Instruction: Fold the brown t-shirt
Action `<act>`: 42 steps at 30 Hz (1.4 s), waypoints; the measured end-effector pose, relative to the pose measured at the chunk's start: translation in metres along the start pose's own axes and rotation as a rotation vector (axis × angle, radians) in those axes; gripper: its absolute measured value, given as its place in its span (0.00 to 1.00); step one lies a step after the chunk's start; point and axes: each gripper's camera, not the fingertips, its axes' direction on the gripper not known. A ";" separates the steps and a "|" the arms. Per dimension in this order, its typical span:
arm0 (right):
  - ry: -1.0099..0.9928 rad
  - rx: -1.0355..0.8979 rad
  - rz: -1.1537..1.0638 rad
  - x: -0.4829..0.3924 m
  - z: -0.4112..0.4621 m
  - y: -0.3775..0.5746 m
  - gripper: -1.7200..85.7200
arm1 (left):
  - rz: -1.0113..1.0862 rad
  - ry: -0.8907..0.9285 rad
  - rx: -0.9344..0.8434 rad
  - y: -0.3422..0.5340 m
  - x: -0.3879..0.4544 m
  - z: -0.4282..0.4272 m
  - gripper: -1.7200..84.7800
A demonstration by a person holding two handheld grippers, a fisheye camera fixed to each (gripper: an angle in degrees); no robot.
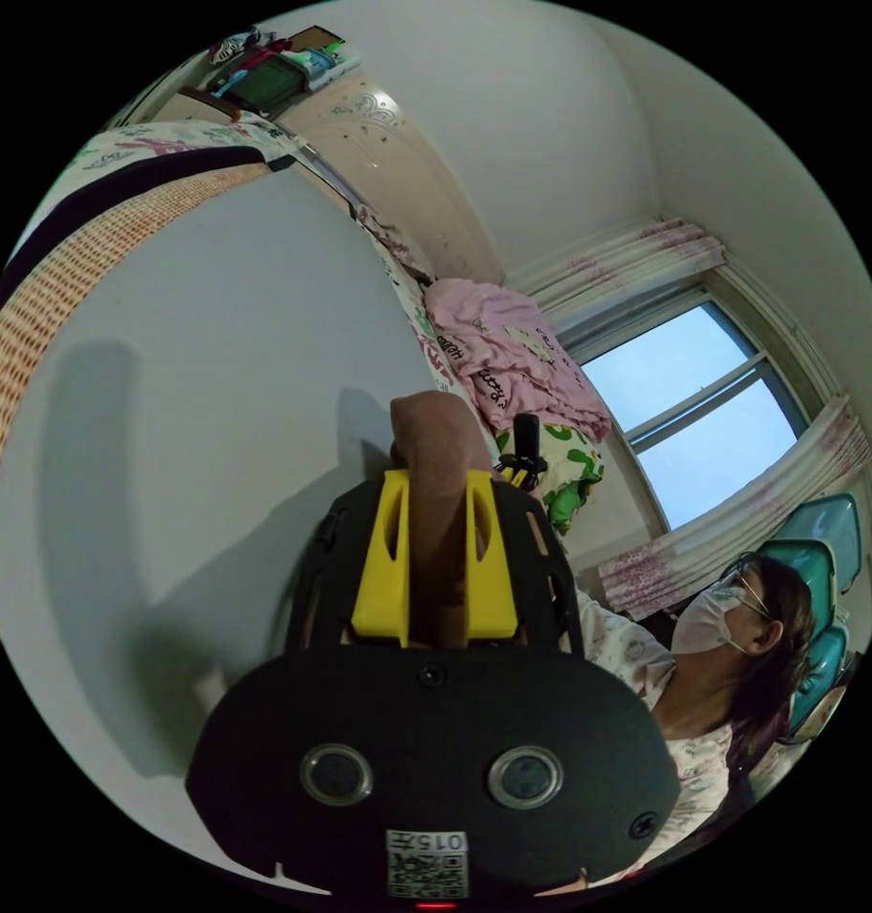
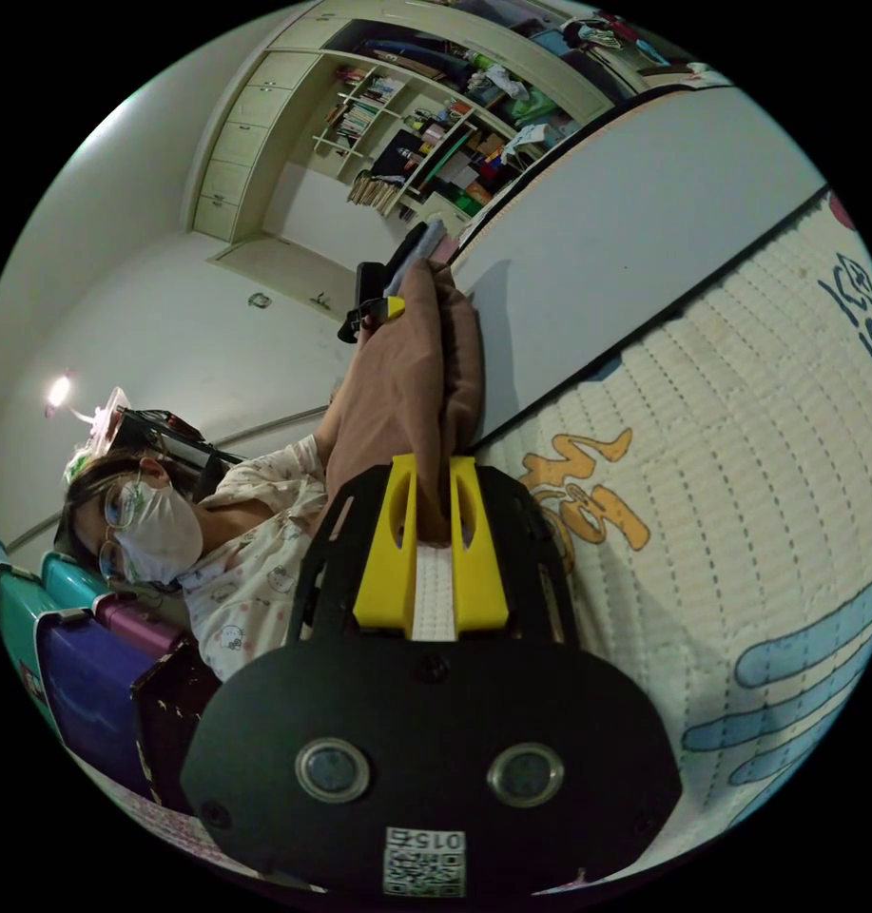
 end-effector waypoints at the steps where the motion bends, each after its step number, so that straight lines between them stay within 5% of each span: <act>1: 0.002 0.000 -0.001 0.002 0.007 0.004 0.08 | 0.002 -0.001 0.001 0.009 -0.007 0.007 0.12; 9: 0.155 0.053 -0.110 0.005 0.110 0.064 0.08 | 0.029 -0.056 0.015 0.080 -0.046 0.052 0.11; 17: 0.345 0.301 -0.320 -0.077 0.223 0.128 0.08 | 0.376 -0.260 0.219 0.216 0.032 0.032 0.11; 23: 0.426 0.325 -0.710 -0.174 0.373 0.191 0.08 | 0.623 -0.323 0.529 0.471 0.086 -0.023 0.11; 28: 0.344 0.264 -0.855 -0.205 0.487 0.193 0.08 | 0.712 -0.558 0.725 0.701 0.105 -0.031 0.11; 42: -0.007 0.038 -1.117 -0.261 0.820 0.086 0.07 | 0.627 -1.064 1.152 1.081 0.093 -0.008 0.11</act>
